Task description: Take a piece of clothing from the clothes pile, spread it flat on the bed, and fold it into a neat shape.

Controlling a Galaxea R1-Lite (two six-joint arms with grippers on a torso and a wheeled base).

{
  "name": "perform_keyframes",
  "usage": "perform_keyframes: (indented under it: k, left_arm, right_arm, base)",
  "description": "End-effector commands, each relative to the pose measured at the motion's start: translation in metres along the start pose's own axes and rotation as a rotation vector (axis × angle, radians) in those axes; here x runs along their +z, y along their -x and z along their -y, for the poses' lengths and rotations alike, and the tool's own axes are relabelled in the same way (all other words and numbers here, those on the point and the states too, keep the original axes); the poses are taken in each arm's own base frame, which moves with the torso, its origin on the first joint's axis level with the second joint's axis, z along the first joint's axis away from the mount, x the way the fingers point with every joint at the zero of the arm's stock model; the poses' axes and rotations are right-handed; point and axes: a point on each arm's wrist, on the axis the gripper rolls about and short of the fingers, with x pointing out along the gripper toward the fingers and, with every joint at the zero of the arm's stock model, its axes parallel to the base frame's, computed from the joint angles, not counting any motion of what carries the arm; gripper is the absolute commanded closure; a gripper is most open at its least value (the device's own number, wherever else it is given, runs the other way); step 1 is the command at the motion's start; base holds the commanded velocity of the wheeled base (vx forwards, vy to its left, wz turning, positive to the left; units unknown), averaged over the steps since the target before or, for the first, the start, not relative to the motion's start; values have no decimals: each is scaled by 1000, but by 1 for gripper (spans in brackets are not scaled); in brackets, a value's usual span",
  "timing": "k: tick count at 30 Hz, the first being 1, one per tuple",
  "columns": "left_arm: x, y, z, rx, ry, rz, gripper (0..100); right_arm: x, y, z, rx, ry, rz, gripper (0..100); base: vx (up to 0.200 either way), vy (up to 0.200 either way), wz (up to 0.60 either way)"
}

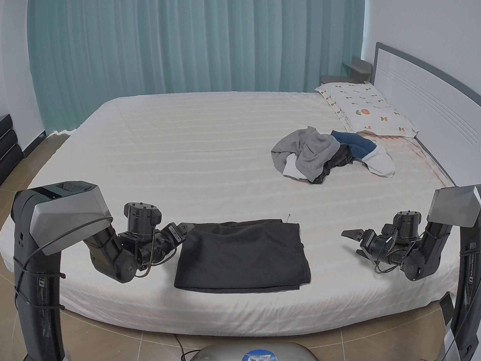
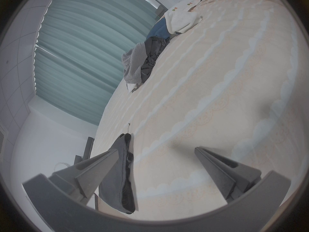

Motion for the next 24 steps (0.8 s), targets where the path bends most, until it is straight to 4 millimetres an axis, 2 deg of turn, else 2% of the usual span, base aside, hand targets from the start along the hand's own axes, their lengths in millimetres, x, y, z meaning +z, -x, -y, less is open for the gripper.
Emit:
perform_keyframes:
  k: [1, 6, 22, 23, 24]
  left_arm:
    - [-17, -1, -8, 17, -19, -36, 0]
    - [-29, 1, 1, -4, -42, -58, 0]
    - [-34, -2, -3, -22, -74, -42, 0]
    - [-34, -2, -3, -22, -74, -42, 100]
    - [-34, -2, -3, -22, -74, -42, 100]
  right_arm:
    - [-1, 0, 0, 3, 0, -4, 0]
    - [-1, 0, 0, 6, 0, -7, 0]
    - [-1, 0, 0, 5, 0, -8, 0]
    - [-1, 0, 0, 5, 0, -8, 0]
    - [-1, 0, 0, 5, 0, -8, 0]
  base:
    - [0, 0, 0]
    - [0, 0, 0]
    - [0, 0, 0]
    - [0, 0, 0]
    - [0, 0, 0]
